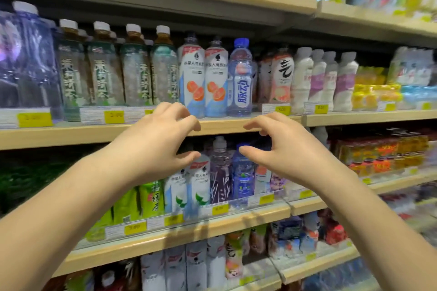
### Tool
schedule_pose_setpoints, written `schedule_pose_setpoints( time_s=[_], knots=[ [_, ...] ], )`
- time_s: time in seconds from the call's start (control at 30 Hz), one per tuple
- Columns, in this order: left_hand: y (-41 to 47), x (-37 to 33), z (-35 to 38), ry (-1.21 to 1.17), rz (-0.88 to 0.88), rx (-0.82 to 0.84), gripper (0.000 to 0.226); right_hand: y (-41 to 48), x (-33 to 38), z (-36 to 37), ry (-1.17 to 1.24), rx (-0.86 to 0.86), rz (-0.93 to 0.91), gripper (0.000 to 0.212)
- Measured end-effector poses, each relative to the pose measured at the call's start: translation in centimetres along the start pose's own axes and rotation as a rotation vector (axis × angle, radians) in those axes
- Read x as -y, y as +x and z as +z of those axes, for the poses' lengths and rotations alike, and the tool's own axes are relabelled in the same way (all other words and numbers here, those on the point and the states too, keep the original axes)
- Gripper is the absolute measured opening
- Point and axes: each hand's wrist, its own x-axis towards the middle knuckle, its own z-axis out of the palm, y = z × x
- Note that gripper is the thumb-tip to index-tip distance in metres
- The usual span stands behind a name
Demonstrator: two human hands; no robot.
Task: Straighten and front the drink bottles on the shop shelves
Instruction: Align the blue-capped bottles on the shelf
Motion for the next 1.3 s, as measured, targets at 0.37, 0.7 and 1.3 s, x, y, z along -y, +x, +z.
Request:
schedule_pose_setpoints(
  time_s=[0.37,0.7,1.3],
  knots=[
    [8.7,-0.3,5.1,-0.020,0.047,-0.089,0.057,6.6,-5.8,0.7,-0.041,-0.026,-0.040,0.050],
    [12.9,-2.7,7.2,0.059,-0.038,-0.070,0.060,11.4,-11.6,1.4,0.056,-0.066,-0.191,0.042],
    [12.9,-4.1,9.3,0.028,-0.257,-0.170,0.079,20.9,-12.8,1.3,0.469,-0.182,-0.168,0.065]
  ],
)
